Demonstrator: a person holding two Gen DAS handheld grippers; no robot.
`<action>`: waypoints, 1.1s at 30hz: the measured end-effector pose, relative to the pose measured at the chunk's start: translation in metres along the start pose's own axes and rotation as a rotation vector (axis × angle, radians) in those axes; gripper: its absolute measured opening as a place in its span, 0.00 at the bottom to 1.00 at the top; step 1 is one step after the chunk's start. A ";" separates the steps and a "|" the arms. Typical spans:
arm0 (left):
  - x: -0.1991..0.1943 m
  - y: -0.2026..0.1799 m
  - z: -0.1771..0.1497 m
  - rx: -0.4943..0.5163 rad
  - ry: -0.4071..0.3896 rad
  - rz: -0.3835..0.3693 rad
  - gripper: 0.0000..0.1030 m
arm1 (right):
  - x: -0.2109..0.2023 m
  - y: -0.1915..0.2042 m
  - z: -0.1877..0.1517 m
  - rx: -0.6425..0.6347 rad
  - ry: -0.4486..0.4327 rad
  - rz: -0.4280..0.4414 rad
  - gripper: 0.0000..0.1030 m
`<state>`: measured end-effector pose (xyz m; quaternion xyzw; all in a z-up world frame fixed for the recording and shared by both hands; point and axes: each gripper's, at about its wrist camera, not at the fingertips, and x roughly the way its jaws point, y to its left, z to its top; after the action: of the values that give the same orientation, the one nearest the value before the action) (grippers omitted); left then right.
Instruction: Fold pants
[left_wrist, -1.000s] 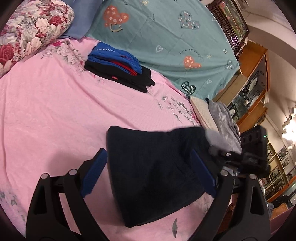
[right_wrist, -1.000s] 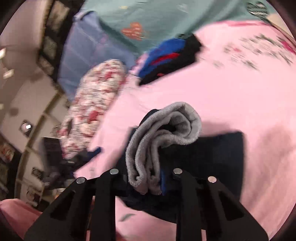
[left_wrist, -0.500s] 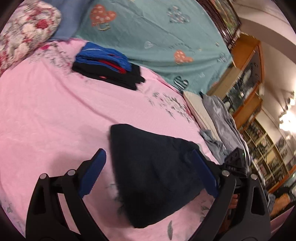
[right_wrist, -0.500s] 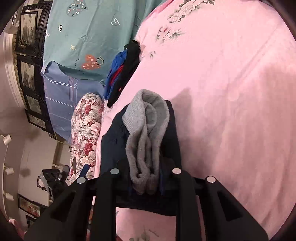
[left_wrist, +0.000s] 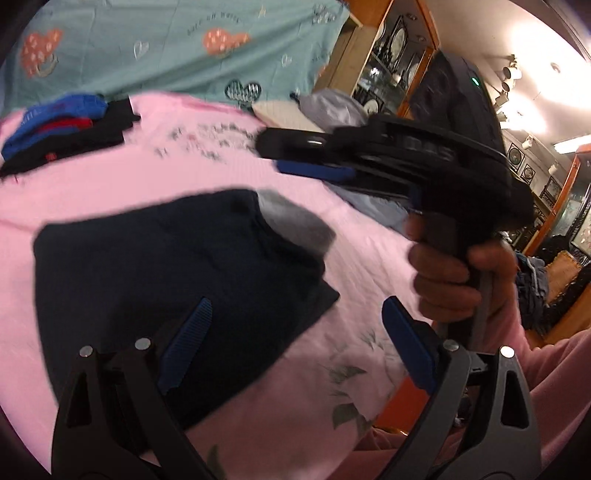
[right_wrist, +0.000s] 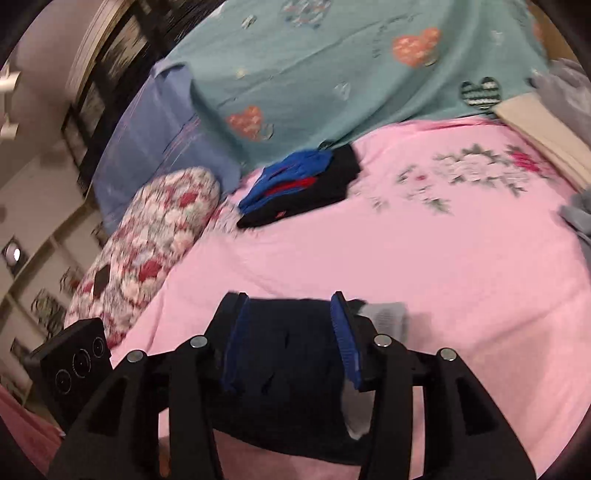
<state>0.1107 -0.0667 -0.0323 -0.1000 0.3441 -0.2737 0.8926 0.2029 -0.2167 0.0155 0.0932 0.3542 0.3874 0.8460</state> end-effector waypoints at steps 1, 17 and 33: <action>0.003 0.001 -0.004 -0.015 0.009 -0.002 0.93 | 0.016 -0.001 0.002 -0.011 0.035 -0.042 0.37; -0.054 0.056 0.047 -0.011 -0.093 0.054 0.94 | -0.016 0.005 -0.007 0.012 0.069 0.017 0.22; -0.055 0.123 0.056 -0.221 -0.026 0.020 0.93 | -0.016 0.016 -0.045 -0.064 0.141 -0.035 0.25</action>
<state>0.1662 0.0654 -0.0046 -0.1979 0.3616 -0.2239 0.8832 0.1565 -0.2226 -0.0026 0.0322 0.4019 0.3894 0.8282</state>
